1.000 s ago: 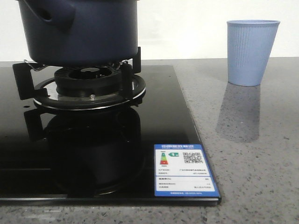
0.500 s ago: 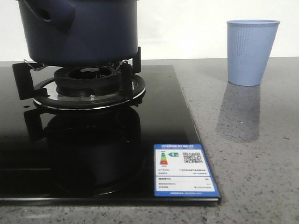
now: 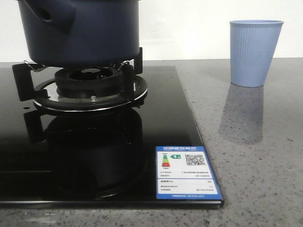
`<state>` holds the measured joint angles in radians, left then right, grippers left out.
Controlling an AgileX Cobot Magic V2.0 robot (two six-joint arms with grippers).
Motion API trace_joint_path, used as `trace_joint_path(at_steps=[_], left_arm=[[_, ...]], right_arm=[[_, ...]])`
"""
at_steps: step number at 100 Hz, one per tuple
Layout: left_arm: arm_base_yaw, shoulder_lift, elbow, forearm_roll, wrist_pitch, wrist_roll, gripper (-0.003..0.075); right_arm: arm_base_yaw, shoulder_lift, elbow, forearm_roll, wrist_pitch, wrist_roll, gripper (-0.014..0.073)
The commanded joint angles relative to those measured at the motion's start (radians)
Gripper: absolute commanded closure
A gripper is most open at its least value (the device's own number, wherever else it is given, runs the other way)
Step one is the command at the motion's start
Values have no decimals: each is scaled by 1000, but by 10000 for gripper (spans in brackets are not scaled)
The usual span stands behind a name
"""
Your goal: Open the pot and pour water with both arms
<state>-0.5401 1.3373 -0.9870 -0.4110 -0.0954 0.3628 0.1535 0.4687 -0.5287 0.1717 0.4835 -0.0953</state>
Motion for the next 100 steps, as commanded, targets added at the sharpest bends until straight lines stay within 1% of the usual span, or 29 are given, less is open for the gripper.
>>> trace_joint_path(at_steps=[1,32,38,50,60,84,100], left_arm=[[10,-20,-38,5,-73,1,181],[10,-18,-38,12,-62,1,191],[10,-18,-38,14,-62,1,222],[10,-18,-38,16,-54,1,309],[10,-18,-38,16,-43,1,344],[10,-22,-38,16,-43,1,352],[10,-64,-40,16,-45,1,351]], right_arm=[[4,14,-38,5,-67,-12,117],[4,14,-38,5,-68,-12,117],[4,14,-38,5,-68,-12,117],[4,14,-38,5,-68,-12,117],[4,14,-38,5,-68,-12,117],[4,14,-38,5,-69,-12,117],[4,18,-38,5,-77,-12,117]])
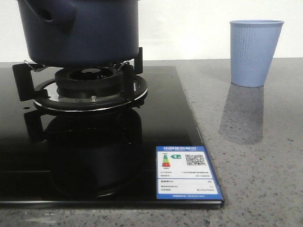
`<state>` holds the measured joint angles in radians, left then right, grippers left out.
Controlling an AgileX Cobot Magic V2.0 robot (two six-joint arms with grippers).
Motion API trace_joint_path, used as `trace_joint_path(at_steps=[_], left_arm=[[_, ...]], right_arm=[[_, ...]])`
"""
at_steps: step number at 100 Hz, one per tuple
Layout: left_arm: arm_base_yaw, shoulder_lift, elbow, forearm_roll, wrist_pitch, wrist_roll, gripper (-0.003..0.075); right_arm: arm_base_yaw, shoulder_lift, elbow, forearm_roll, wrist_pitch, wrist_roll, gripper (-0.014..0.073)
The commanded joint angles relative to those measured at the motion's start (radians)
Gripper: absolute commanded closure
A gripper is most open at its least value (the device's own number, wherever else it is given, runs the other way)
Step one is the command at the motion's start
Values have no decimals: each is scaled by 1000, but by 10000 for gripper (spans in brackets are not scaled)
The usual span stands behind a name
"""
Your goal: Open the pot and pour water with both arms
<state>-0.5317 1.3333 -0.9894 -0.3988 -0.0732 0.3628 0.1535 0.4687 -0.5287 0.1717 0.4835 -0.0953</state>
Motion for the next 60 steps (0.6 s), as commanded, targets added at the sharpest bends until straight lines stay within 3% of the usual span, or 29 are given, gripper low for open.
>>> trace_joint_path(at_steps=[1,60], left_arm=[[1,-63,-37,3,-67,1,351],[187,-284,-37,3,-40,1,351]], right_arm=[[4,18,-38,5,-77,-12,117],[4,263,-38,5,-323,-12,117]])
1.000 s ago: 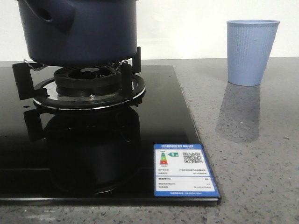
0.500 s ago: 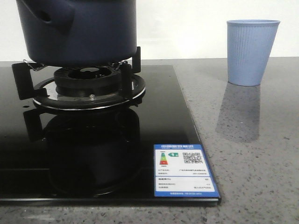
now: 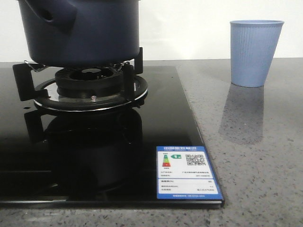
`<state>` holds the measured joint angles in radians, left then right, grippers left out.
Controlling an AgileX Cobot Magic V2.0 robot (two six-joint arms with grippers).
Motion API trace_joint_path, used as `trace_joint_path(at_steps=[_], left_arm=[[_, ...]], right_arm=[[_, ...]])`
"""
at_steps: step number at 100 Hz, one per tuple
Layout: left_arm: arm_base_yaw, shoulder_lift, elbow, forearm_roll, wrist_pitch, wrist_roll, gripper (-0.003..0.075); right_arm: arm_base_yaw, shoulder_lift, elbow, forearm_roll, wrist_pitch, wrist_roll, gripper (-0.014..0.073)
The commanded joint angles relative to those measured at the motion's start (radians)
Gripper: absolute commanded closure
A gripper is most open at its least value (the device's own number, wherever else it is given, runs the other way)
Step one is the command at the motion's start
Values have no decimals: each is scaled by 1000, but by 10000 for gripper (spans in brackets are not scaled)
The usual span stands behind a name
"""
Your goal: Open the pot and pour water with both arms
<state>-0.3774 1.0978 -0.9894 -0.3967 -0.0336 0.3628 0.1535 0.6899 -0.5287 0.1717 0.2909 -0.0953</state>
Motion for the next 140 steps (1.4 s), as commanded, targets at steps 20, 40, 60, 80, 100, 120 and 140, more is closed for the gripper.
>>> trace_joint_path(at_steps=[20,40,60,80,100,120,140], left_arm=[[108,-83,-37,1,-64,1,351],[148,-94,-37,1,-45,1,351],[148,-94,-37,1,-45,1,351],[148,-94,-37,1,-45,1,351],[148,-94,-37,1,-47,1,351],[148,-94,-37,1,-55,1,351],[148,-94,-37,1,-55,1,351]], right_arm=[[4,180,-38,5,-263,-12,117],[20,324,-38,5,-411,-12,113],[83,434,-38,3,-569,-12,71],[91,529,-38,3,-717,-12,38],[91,584,-38,-5,-874,-12,38],[91,665,-44,-5,-976,-9,38],[91,749,-99,-5,-1018,-9,38]])
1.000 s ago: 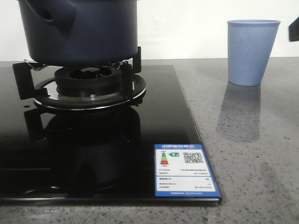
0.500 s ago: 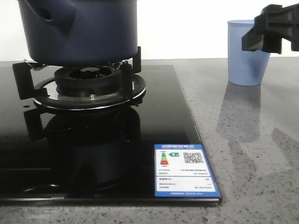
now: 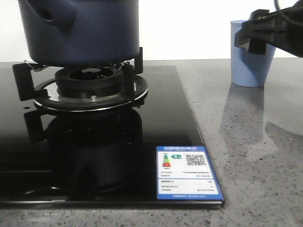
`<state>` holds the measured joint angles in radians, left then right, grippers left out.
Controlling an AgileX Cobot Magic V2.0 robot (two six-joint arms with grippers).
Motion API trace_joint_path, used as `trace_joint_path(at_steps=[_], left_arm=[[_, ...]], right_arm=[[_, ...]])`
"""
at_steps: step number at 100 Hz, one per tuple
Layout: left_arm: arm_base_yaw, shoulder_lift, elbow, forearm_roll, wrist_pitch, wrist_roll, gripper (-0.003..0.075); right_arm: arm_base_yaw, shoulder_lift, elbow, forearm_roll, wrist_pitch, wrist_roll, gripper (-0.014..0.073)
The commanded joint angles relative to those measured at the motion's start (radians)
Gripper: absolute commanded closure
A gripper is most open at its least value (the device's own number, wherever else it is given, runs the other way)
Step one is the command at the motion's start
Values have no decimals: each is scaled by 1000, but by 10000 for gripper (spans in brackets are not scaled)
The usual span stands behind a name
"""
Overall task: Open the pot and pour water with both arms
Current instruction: 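Reach the right gripper to the light blue cup and grasp it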
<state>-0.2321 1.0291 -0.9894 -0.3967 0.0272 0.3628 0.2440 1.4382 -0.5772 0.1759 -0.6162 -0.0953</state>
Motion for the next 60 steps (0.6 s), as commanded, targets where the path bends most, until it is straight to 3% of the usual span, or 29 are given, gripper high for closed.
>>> trace_joint_path(at_steps=[1,38,60], left_arm=[[3,-26,-37,1,-116,1,351],[3,-26,-37,1,-116,1,351],[3,-26,-37,1,-116,1,351]], right_arm=[[0,7,-52,-9,-113,-9,38],[-2,149,-129,12,-162,6,38],[2,222,-129,-10,-373,6,39]])
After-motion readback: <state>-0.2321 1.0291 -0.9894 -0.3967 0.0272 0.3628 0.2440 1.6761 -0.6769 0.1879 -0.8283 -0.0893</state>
